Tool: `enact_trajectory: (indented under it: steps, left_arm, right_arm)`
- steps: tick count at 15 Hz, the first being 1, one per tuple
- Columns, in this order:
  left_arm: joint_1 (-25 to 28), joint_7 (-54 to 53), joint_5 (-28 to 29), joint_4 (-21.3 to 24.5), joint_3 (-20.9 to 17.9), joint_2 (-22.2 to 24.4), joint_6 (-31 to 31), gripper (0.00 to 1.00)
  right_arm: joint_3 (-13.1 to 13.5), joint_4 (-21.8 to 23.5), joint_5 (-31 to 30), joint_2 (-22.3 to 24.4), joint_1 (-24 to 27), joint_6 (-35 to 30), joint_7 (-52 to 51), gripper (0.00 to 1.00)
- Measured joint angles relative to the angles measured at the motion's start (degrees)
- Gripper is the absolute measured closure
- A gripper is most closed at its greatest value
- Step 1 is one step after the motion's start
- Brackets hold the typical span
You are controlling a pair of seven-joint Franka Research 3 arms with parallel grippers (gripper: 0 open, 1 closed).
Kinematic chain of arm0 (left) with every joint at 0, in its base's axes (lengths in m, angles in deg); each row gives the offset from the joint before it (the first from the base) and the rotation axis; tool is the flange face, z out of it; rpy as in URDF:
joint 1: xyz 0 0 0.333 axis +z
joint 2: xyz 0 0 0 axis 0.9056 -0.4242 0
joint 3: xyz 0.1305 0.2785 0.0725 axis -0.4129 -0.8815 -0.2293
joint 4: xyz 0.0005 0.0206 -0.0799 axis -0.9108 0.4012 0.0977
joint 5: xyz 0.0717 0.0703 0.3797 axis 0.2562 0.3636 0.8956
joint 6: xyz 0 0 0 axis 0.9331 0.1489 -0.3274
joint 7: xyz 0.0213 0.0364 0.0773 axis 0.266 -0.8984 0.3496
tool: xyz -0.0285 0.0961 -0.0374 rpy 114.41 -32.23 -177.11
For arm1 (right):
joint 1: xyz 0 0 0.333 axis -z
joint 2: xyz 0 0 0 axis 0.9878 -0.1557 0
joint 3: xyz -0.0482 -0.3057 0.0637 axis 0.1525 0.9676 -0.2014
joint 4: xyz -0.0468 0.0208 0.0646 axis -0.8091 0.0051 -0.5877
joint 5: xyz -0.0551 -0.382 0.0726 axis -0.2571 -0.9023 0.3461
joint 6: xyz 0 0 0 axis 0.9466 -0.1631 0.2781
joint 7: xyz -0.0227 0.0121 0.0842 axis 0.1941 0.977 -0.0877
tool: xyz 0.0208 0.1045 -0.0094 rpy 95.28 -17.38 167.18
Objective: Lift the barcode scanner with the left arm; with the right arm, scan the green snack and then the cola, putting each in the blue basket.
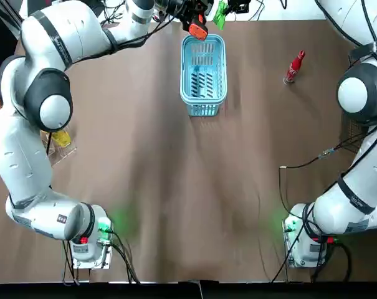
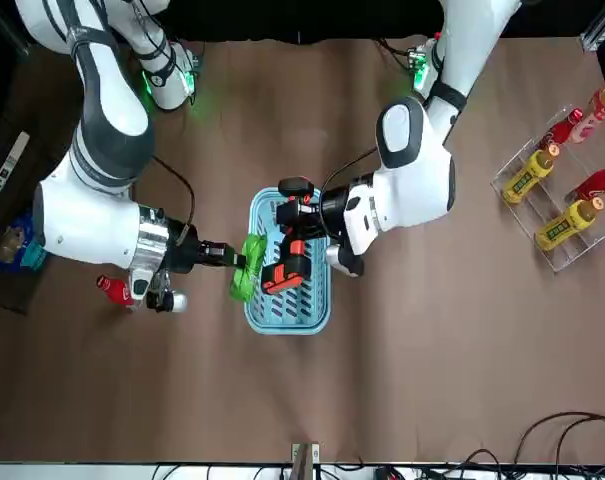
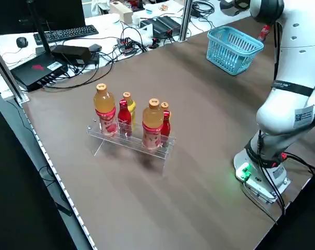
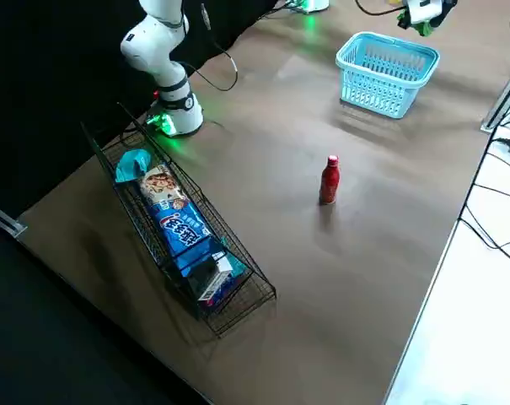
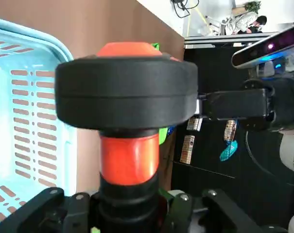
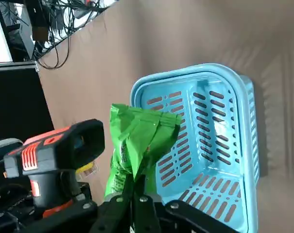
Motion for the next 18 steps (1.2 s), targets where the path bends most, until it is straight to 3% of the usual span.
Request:
enact_trajectory:
  steps: [7, 13, 18]
  left_arm:
    - [-1.38, -0.05, 1.57, -0.05, -0.02, 0.0, 0.61, 0.93]
    - [-1.68, -0.06, 2.08, -0.08, -0.02, 0.0, 4.04, 0.93]
    - [-0.92, 0.11, 4.73, -0.05, -0.34, -0.1, 4.48, 0.93]
  right_arm:
    - [1.05, 0.17, -3.16, -0.29, 2.42, -1.04, -0.34, 0.99]
    - [0.53, 1.64, -4.44, -1.93, -4.35, -0.57, -0.17, 0.99]
    - [0.53, 2.05, -7.47, -6.02, -6.78, 0.16, -0.25, 0.96]
